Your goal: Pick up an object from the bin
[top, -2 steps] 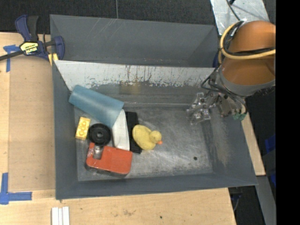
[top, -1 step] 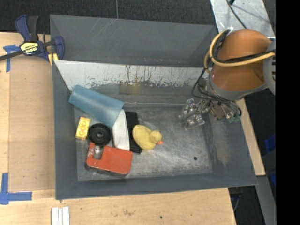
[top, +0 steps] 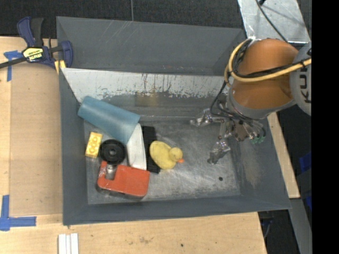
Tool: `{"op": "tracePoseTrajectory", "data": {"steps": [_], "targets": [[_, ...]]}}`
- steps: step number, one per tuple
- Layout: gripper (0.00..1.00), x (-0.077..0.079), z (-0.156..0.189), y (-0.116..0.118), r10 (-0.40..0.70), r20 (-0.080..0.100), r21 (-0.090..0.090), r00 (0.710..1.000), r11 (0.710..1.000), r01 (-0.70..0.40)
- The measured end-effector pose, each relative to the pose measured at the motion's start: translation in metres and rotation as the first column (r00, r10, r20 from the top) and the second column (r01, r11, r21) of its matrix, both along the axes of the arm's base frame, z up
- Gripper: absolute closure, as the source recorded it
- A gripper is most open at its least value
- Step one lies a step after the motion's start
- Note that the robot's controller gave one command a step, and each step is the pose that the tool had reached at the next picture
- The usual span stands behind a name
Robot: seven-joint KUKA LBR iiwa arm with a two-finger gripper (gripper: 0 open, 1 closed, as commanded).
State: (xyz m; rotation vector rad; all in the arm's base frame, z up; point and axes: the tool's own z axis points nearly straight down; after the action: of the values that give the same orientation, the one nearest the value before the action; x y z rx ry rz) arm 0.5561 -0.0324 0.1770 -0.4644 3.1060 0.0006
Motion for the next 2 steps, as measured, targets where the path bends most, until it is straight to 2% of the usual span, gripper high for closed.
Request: {"op": "tracePoseTrajectory", "data": {"steps": [1, 2], "targets": [[0.0, 0.0, 0.0, 0.0, 0.0, 0.0, 0.0, 1.0, 1.0, 0.0], [1.0, -0.043, -0.102, 0.048, 0.318, 0.011, -0.008, 0.948, 0.948, -0.317]]}}
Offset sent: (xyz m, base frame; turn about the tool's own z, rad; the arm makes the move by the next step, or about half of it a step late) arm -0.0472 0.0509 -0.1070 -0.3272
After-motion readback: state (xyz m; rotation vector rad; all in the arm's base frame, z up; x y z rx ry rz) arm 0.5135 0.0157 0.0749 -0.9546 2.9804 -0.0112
